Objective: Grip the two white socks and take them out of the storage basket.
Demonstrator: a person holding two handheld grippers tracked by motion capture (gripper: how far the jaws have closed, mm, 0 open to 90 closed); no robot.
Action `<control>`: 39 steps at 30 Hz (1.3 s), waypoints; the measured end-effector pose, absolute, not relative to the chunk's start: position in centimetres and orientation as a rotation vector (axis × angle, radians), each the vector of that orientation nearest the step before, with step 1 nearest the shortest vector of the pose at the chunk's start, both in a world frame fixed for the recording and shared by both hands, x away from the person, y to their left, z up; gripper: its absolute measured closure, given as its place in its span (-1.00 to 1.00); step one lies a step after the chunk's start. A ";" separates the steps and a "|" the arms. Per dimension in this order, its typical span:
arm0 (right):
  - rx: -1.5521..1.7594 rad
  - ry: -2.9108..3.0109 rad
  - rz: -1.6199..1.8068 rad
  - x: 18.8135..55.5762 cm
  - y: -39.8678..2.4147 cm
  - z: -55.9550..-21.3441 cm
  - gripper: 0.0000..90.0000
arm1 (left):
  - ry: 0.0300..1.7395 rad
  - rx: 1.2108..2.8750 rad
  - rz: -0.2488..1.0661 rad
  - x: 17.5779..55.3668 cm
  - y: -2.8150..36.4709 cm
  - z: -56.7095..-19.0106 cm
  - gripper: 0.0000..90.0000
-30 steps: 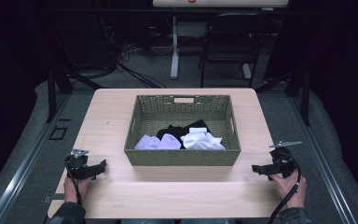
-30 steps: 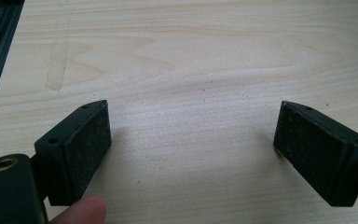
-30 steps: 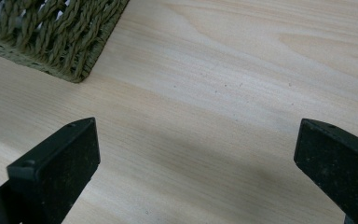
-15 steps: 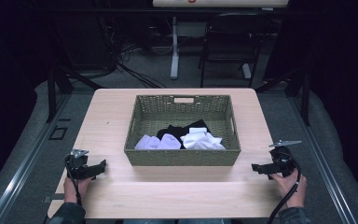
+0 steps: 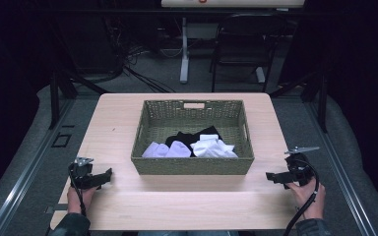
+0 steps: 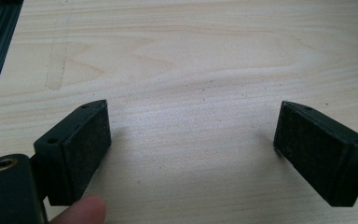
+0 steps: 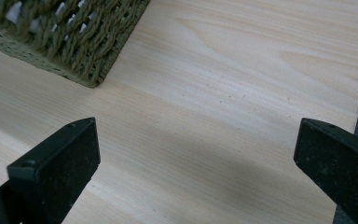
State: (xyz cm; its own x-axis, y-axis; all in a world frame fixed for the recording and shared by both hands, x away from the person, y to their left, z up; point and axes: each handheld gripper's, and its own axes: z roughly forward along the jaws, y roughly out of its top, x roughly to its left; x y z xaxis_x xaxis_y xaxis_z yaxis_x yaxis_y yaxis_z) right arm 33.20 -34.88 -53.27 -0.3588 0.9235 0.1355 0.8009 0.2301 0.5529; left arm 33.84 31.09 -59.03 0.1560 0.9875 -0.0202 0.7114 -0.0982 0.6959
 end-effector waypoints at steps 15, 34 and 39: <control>1.603 2.329 0.809 33.1 -33.9 -50.3 -1.00 | 1.614 1.868 0.635 33.7 31.0 -59.1 -0.76; 1.537 2.399 0.772 34.6 -33.3 -45.2 -1.00 | 1.617 1.865 0.630 33.6 31.0 -59.0 -0.76; 1.529 2.414 0.771 35.5 -33.3 -44.2 -1.00 | 1.617 1.866 0.630 33.6 31.1 -59.0 -0.76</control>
